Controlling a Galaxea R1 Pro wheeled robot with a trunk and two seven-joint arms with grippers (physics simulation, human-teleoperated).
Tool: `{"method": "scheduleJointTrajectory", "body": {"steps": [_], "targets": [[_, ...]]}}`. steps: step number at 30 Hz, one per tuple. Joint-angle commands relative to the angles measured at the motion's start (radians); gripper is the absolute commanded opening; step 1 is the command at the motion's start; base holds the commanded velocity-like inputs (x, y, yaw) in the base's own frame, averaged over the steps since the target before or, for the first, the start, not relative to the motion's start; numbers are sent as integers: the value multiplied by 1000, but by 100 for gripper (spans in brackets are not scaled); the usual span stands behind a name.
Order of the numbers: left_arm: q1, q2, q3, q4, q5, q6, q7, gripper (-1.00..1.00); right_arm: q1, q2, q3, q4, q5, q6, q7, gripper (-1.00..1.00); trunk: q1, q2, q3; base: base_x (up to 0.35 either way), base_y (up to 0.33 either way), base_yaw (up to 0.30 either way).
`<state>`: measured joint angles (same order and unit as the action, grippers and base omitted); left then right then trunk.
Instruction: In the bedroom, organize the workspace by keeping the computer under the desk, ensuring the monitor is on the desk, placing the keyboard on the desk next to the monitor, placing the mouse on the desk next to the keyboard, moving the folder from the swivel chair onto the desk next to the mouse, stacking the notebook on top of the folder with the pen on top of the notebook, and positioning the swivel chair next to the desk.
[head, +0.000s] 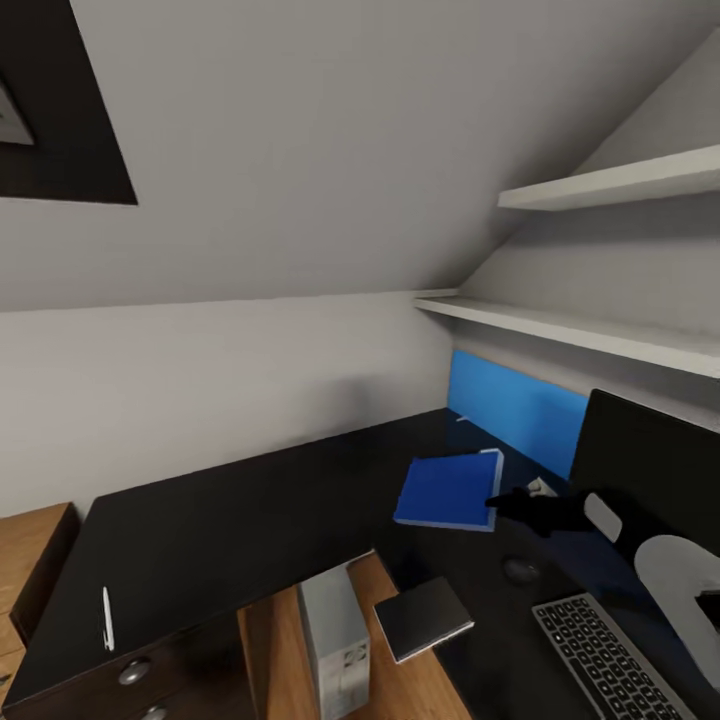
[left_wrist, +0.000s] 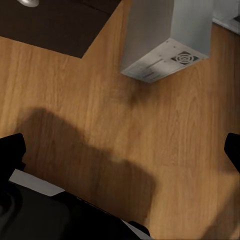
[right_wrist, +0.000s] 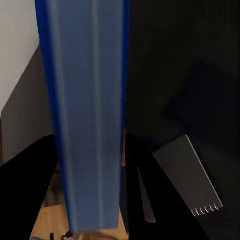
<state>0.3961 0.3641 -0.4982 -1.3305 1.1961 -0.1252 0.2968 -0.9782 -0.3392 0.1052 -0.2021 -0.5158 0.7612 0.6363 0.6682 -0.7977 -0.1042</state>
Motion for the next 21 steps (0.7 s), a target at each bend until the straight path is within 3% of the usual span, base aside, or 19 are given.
{"method": "scheduleJointTrajectory", "body": {"steps": [1,9,15,21], "targets": [[0,1,-3,-1,11,-9,4,100,0,2,8,0,-9,0,-2,-100,0,-1,-1,0,0,-55],[0,0,-3,23,18,-14,3,100,14,17,6,2,-27,-9,-95,-100,0,-1,-1,58,-43,-21],[0,0,-3,26,17,-23,2,100,33,23,8,2,-65,-8,-120,-100,0,-1,-1,124,-106,-2],[0,-1,-3,29,17,-25,2,100,35,23,10,-3,-74,6,-203,-100,0,-1,-1,18,-15,0]]}}
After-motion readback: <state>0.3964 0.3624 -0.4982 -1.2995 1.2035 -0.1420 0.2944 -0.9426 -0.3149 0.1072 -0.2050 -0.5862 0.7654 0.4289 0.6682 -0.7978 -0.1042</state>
